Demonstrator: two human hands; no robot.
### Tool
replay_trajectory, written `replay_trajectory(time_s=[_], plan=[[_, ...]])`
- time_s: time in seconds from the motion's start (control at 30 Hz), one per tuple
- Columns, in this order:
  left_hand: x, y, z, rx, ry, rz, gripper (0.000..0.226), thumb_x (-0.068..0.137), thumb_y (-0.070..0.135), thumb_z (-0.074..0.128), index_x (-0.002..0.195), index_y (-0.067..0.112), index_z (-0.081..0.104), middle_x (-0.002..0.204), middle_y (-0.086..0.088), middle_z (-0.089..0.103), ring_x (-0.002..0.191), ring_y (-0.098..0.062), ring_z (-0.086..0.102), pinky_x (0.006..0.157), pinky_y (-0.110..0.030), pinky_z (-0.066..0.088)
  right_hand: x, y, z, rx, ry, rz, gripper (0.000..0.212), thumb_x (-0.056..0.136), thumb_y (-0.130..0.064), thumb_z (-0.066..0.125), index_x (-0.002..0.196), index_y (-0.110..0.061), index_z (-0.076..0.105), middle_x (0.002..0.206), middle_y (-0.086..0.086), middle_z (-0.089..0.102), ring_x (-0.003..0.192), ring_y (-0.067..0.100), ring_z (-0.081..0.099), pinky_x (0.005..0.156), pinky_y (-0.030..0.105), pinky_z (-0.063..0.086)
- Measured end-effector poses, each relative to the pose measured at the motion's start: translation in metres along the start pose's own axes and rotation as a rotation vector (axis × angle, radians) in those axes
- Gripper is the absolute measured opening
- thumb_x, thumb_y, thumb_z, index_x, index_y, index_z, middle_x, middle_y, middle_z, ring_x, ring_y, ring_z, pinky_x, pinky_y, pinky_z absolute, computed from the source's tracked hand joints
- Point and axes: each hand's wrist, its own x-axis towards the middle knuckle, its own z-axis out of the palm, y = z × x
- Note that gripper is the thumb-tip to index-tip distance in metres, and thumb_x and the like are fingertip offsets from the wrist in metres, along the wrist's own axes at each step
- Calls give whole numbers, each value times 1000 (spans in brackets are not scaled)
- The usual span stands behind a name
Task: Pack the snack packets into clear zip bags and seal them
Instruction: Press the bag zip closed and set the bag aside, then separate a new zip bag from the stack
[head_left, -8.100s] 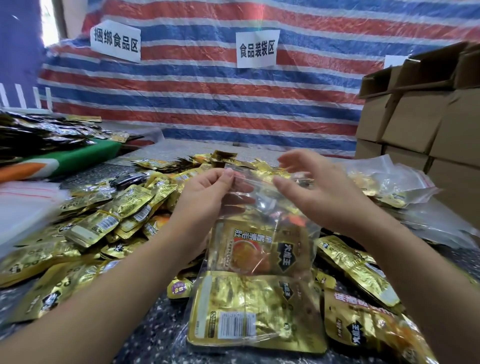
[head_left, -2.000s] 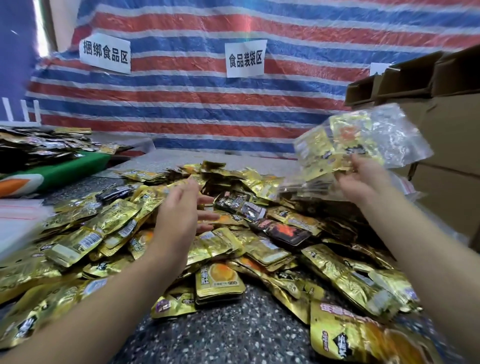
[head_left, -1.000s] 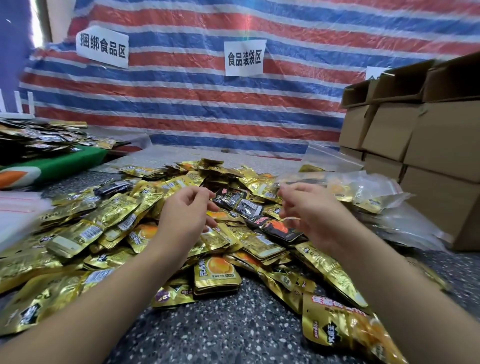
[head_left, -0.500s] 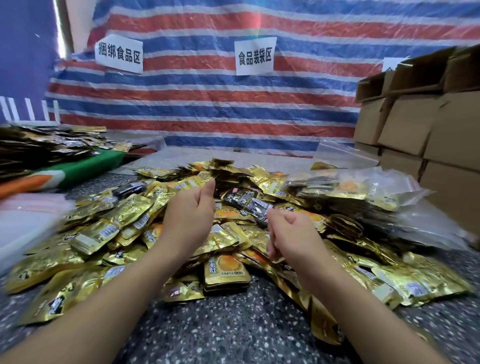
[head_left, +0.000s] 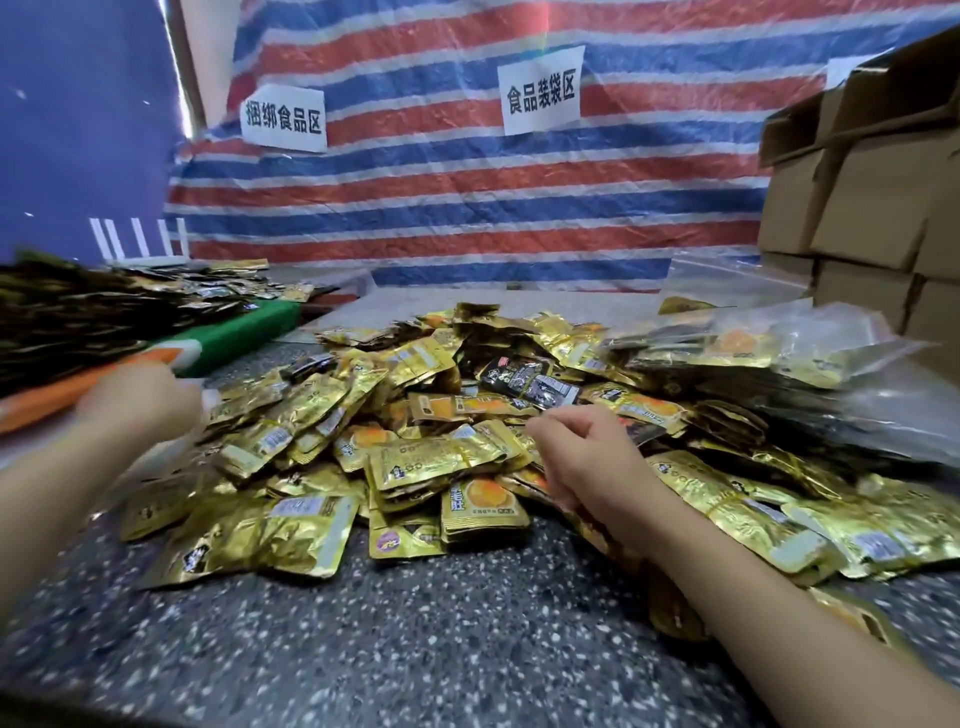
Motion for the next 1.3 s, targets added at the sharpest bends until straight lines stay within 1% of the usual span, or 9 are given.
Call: replay_trajectory(time_s=[0.13, 0.27, 0.37, 0.6, 0.8, 0.9, 1.03, 1.17, 1.3], plan=[[5, -33, 15, 127, -166, -23, 36, 99, 20, 55, 121, -7, 61, 129, -22, 61, 116, -33, 59, 100, -36, 44, 2, -1, -2, 112, -76, -27, 47, 90, -26, 47, 44, -17, 37, 40, -1, 30, 38, 14, 25, 45, 22, 25], [1, -44, 24, 295, -94, 54, 30, 100, 31, 49, 82, 13, 63, 92, -15, 66, 97, -28, 58, 85, -34, 45, 4, 0, -5, 215, -78, -54, 42, 81, -28, 50, 44, -16, 34, 43, 2, 24, 41, 14, 19, 42, 17, 21], [0, -57, 24, 413, -134, -80, 46, 99, 45, 45, 106, 5, 66, 98, -11, 62, 92, -25, 55, 87, -35, 51, 6, 2, -4, 233, -75, -46, 46, 85, -25, 47, 42, -19, 34, 42, 1, 22, 42, 12, 17, 43, 16, 18], [4, -37, 21, 529, -121, 6, 30, 99, 26, 45, 114, 14, 68, 106, -6, 66, 97, -25, 62, 84, -31, 52, 8, 2, -1, 192, -81, -24, 48, 86, -27, 47, 40, -19, 35, 39, -3, 26, 37, 12, 20, 41, 16, 24], [-42, 72, 7, -220, 276, 248, 43, 106, 28, 31, 69, 12, 47, 70, -17, 58, 63, -32, 52, 55, -36, 35, 11, -4, 2, 215, -33, 64, 55, 99, -32, 47, 45, -20, 46, 43, -1, 35, 38, 17, 34, 42, 23, 30], [-84, 147, 14, -609, 143, 418, 39, 107, 35, 30, 72, 25, 45, 71, -3, 56, 55, -5, 45, 48, -31, 36, 15, -9, -2, 359, 83, 185, 48, 104, -35, 42, 62, -17, 57, 50, 0, 44, 43, 16, 43, 45, 26, 36], [-139, 213, 47, -920, -277, 477, 30, 107, 32, 30, 107, 27, 60, 113, -2, 67, 97, -13, 64, 89, -45, 54, 18, -7, -12, 463, 262, 381, 41, 104, -40, 36, 85, -10, 56, 55, -1, 49, 45, 12, 47, 48, 26, 38], [-168, 218, 76, -824, -422, 611, 38, 105, 37, 31, 140, 32, 48, 136, 9, 56, 119, -3, 54, 104, -30, 46, 21, -3, -24, 453, 388, 487, 42, 104, -45, 33, 82, -13, 50, 54, -2, 44, 46, 12, 43, 47, 26, 38], [-169, 208, 77, -791, -414, 718, 53, 96, 53, 26, 144, 36, 43, 123, 22, 58, 111, 12, 51, 90, -2, 39, 26, -5, -33, 547, 405, 527, 46, 102, -51, 32, 76, -15, 44, 48, -3, 40, 43, 12, 39, 45, 26, 36]])
